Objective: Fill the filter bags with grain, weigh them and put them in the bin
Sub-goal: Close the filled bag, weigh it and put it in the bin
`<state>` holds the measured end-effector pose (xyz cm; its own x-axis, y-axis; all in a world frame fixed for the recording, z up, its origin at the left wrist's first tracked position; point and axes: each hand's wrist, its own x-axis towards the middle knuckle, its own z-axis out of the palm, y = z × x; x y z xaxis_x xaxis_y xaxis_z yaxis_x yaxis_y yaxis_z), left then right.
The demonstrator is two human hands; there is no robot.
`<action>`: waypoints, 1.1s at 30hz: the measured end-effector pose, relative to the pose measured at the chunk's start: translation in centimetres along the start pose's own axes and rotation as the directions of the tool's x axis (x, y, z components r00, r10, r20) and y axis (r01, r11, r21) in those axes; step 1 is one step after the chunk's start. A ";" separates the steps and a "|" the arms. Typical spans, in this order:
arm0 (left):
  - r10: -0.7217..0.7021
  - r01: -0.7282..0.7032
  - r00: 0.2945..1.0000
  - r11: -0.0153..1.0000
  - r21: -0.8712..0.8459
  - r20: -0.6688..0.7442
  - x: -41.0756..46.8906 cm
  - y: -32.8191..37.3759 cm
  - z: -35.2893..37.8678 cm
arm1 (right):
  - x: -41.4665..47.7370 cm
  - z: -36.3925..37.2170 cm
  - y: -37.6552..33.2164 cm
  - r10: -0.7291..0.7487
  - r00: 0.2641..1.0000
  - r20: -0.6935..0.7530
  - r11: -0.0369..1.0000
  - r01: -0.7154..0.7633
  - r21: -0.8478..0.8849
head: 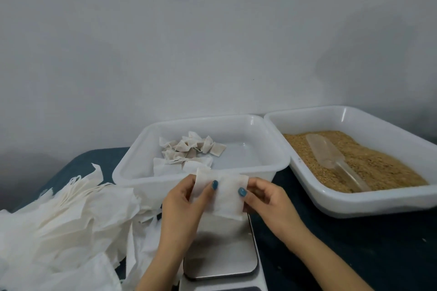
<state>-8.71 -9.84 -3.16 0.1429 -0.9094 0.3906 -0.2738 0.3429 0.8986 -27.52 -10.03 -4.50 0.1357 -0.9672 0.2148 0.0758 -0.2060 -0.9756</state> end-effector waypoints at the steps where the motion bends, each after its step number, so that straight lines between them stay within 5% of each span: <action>1: 0.001 -0.001 1.000 1.000 0.000 -0.005 0.1 -0.2 -0.1 | 0.0 -0.2 0.1 0.006 1.000 -0.005 1.000 -0.006 -0.016; 23: -0.038 0.038 0.999 0.999 -0.014 0.018 -0.2 -0.6 -0.1 | -0.2 -1.0 -0.2 0.062 0.998 -0.023 0.998 -0.063 -0.021; 27: -0.135 0.142 0.989 0.977 -0.161 0.053 0.0 -0.7 -0.4 | 0.0 -1.1 -0.2 0.045 0.995 -0.083 0.999 -0.046 -0.007; 33: -0.170 0.192 0.977 0.964 -0.182 0.131 0.2 -0.6 -0.9 | 0.1 -1.3 0.2 -0.024 0.984 -0.178 0.982 -0.010 -0.186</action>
<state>-7.64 -9.96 -3.45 0.0618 -0.9772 0.2029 -0.0634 0.1991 0.9779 -28.74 -10.34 -4.76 -0.0441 -0.9731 0.2262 -0.1110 -0.2203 -0.9691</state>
